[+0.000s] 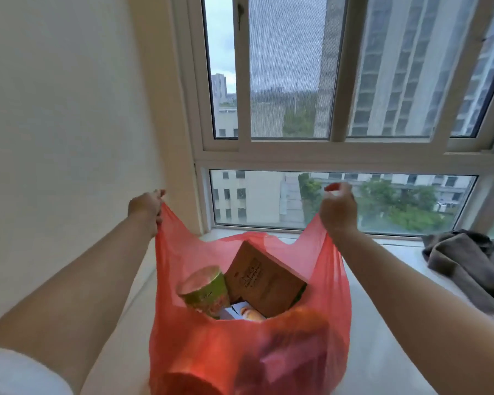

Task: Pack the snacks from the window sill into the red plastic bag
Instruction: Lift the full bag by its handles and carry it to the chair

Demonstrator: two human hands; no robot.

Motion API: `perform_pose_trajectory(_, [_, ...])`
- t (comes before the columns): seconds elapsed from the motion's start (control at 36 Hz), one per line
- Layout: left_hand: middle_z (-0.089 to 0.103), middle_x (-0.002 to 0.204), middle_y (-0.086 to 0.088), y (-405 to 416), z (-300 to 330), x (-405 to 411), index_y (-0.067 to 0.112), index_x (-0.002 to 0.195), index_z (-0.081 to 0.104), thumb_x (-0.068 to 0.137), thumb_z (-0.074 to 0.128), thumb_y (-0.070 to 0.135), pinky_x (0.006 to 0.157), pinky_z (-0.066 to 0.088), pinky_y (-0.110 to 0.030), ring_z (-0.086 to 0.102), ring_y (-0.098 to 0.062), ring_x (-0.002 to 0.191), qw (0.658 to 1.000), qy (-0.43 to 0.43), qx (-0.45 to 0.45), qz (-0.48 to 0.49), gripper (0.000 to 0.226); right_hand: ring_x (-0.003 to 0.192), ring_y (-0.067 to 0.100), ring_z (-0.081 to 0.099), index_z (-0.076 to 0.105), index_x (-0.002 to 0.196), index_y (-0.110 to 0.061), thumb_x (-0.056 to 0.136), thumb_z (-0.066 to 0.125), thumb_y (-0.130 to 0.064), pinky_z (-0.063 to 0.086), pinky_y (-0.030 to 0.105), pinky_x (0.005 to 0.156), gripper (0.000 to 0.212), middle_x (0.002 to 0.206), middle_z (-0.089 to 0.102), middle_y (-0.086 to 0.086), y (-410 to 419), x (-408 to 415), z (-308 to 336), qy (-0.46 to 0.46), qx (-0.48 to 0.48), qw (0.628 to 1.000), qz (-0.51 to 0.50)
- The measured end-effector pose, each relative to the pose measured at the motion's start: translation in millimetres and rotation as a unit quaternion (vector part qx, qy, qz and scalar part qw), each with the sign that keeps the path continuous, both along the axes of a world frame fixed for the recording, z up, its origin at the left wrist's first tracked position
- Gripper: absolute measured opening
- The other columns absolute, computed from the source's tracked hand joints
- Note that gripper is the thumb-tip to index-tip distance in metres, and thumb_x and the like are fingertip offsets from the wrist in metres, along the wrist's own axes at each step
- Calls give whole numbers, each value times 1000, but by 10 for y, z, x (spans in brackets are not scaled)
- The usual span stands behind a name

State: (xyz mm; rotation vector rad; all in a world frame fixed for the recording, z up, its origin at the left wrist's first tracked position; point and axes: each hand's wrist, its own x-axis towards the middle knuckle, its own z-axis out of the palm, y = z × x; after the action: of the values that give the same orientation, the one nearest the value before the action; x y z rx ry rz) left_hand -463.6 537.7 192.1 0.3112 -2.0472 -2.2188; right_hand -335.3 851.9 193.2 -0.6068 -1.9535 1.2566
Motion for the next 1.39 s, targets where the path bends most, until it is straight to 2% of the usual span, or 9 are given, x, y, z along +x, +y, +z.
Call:
perform_pose_trajectory(0.17, [23, 52, 2, -159, -134, 94, 17, 77, 55, 104, 30, 23, 28, 9, -11, 16, -2, 24, 988, -73, -104, -87, 37, 80, 23, 53, 67, 100, -2, 68, 38, -17, 41, 33, 72, 46, 84, 58, 10, 265, -127, -78, -36, -24, 999, 23])
perform_pose_trajectory(0.42, [40, 60, -1, 215, 503, 113, 16, 93, 64, 101, 36, 24, 41, 24, -23, 34, -13, 38, 983, 132, -121, 38, 30, 52, 15, 44, 52, 76, -22, 76, 36, -8, 32, 18, 37, 21, 64, 47, 1, 370, -209, 546, 86, -86, 992, 20])
perform_pose_trajectory(0.75, [55, 66, 1, 614, 119, 392, 15, 72, 62, 98, 43, 18, 58, 36, -25, 48, -11, 62, 975, 170, -139, -36, 33, 77, 22, 53, 57, 103, -13, 87, 45, -4, 41, 34, 75, 22, 86, 56, 8, 469, -38, 84, 86, 12, 996, -15])
perform_pose_trajectory(0.86, [51, 61, 2, 725, 131, 473, 16, 70, 62, 97, 44, 16, 48, 32, -24, 43, -12, 55, 972, 144, -170, -70, 33, 51, 18, 61, 54, 103, -1, 85, 52, -2, 55, 32, 61, 17, 76, 65, 15, 452, -81, -110, -54, -57, 997, 15])
perform_pose_trajectory(0.97, [56, 72, -1, 760, 49, 548, 13, 79, 67, 96, 46, 18, 55, 32, -28, 45, -17, 63, 970, 113, -210, -51, 28, 27, 4, 52, 49, 71, -5, 95, 47, -2, 36, 10, 29, 25, 34, 55, 2, 435, 86, -297, -308, -168, 921, 169])
perform_pose_trajectory(1.11, [60, 104, -8, 837, 60, 753, 15, 92, 68, 99, 37, 14, 61, 38, -22, 52, -13, 73, 966, 71, -238, -72, 31, 19, 4, 28, 37, 60, -15, 98, 41, -16, 21, 7, 31, 38, 28, 33, -7, 506, 200, -267, -305, -171, 924, 152])
perform_pose_trajectory(1.22, [58, 127, -20, 999, 179, 911, 2, 121, 60, 95, 49, 13, 62, 44, -28, 57, -36, 115, 967, 0, -209, -144, 30, 38, 16, 34, 42, 60, -14, 94, 47, -14, 28, 15, 35, 35, 48, 39, 6, 453, 237, -91, -236, -115, 964, 44])
perform_pose_trajectory(1.31, [58, 128, -22, 1174, 205, 1066, -3, 122, 58, 93, 55, 19, 58, 43, -25, 55, -36, 119, 962, -20, -202, -181, 36, 88, 34, 59, 64, 92, 5, 93, 39, -6, 43, 33, 70, 27, 94, 60, 27, 276, 319, -66, -254, 44, 966, -13])
perform_pose_trajectory(1.39, [59, 129, -17, 1252, 159, 1185, 3, 126, 57, 98, 44, 12, 88, 50, -35, 56, -31, 118, 955, 11, -234, -182, 32, 110, 40, 54, 59, 108, 14, 95, 33, -2, 42, 37, 86, 34, 116, 57, 34, -2, 438, -55, -217, 90, 972, -30])
